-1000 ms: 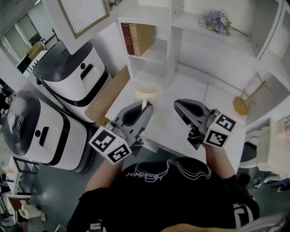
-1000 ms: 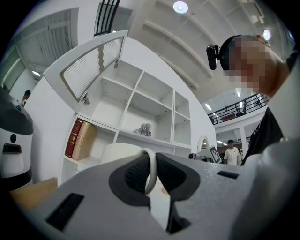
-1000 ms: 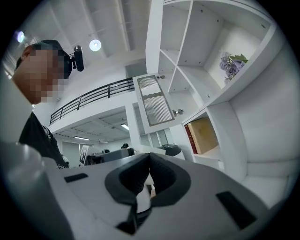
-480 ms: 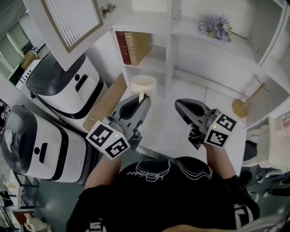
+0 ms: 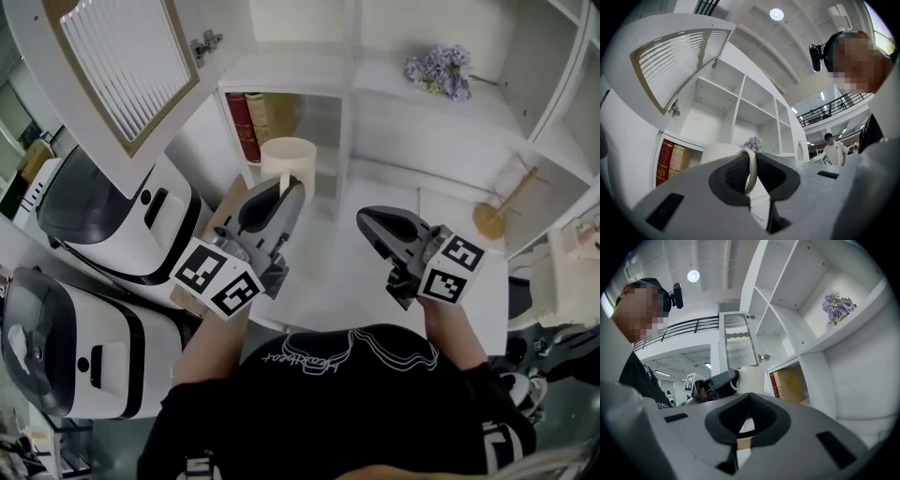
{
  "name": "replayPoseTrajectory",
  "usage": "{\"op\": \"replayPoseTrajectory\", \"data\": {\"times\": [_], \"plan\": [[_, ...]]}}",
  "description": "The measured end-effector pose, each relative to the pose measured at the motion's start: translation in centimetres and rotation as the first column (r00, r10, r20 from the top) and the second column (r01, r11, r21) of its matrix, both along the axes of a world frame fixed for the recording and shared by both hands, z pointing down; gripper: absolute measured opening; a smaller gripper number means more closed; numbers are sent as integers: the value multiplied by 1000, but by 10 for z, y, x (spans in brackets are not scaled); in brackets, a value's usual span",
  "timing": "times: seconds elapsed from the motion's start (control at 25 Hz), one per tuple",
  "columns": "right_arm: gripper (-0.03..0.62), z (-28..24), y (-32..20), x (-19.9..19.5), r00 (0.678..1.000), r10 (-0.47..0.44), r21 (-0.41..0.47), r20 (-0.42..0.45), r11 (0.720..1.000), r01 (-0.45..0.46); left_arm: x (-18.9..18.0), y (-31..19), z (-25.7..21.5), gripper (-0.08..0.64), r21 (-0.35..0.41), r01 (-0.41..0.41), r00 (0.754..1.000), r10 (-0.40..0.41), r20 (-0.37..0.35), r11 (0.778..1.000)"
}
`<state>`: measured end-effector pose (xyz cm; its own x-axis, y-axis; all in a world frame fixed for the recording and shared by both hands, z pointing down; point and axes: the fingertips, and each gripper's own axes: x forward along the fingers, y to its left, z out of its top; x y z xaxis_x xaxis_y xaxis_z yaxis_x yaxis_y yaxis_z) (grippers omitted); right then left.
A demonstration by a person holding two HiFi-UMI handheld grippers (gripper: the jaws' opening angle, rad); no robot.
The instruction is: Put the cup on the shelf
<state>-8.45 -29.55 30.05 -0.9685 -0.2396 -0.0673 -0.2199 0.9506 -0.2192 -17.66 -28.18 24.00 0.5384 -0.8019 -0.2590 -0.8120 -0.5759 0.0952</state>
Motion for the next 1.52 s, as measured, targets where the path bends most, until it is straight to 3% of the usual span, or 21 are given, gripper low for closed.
{"op": "replayPoseTrajectory", "data": {"times": [0.2,0.52,0.84,1.52], "plan": [[6,3,-14,-4,998,65,-3,-1,998,-65,-16,-20,-23,41,57,-44,999,46,-28,997],[6,11,-30,-9,990,143,-9,-9,990,-143,-31,-50,-65,41,156,-91,996,91,8,984],[6,11,-41,-10,981,194,6,-21,981,-194,-39,-80,-93,41,216,-121,992,125,-7,969],[6,17,-64,6,960,276,0,-43,961,-276,-45,-146,-106,41,225,-130,990,138,-21,966]]}}
